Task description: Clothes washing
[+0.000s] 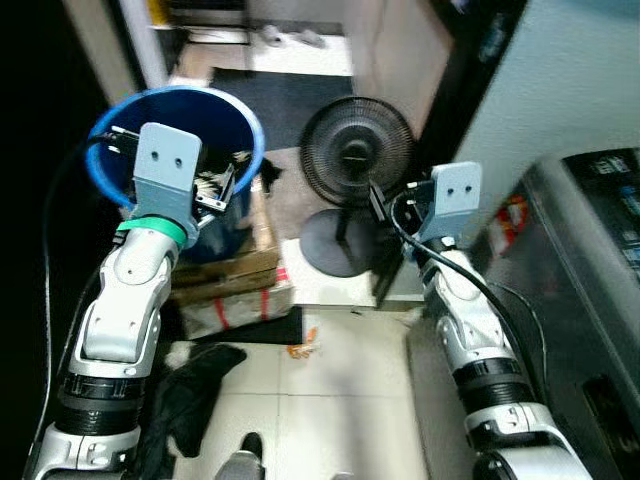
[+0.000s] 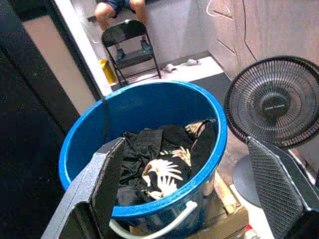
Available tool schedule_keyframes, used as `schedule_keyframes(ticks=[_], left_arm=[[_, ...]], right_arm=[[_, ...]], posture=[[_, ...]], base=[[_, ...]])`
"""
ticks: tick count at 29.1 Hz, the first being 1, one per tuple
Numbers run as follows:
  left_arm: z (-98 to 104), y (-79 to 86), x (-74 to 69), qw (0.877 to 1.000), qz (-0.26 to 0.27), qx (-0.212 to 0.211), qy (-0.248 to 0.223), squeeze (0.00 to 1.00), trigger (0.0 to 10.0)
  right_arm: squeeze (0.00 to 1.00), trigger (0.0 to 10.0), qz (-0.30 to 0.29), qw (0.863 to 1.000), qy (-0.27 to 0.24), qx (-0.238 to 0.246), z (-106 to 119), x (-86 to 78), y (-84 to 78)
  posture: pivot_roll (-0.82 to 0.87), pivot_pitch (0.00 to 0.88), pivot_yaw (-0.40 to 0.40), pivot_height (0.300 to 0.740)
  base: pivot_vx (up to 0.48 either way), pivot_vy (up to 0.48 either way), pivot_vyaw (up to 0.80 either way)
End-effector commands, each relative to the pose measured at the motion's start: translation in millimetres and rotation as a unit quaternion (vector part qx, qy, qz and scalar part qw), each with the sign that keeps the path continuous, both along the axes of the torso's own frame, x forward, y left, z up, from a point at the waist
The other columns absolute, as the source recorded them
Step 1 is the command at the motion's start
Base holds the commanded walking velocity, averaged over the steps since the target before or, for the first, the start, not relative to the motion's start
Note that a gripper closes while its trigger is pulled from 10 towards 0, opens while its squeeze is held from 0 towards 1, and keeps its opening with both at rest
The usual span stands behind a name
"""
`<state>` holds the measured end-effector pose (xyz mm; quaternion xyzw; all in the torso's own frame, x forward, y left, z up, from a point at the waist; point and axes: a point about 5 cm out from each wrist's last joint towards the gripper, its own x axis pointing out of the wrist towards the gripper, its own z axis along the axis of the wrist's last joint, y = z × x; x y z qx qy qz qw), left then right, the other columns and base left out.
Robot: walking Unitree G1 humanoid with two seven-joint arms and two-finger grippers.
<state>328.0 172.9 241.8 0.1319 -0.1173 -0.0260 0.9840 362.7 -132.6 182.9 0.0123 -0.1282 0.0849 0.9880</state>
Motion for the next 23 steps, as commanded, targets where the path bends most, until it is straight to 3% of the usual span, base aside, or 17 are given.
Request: schedule_keyframes(ticks=[1, 6, 23], left_arm=[[-5, -1.0, 0.2, 1.000, -0.002, 0.002, 0.009, 0.00, 10.0], [-2, -1.7, 0.6, 1.000, -0.001, 0.003, -0.005, 0.00, 10.0], [-1, -4.1, 2.5, 1.000, -0.004, 0.002, -0.008, 0.00, 10.0]], right_arm=[[0.00, 10.0, -0.003, 1.000, 0.001, 0.005, 0, 0.5, -2.7], [0.00, 10.0, 0.022, 0.999, -0.005, 0.034, 3, -1.1, 3.8], [0.00, 10.0, 0.031, 0.999, -0.007, 0.020, 3, -1.0, 5.7]], posture=[[0.07, 0.064, -0.012, 0.740], [0.07, 0.059, -0.014, 0.740], [0.06, 0.049, -0.015, 0.740]], base=[[0.000, 0.000, 0.79], [0.243, 0.000, 0.31], [0.458, 0.000, 0.00]])
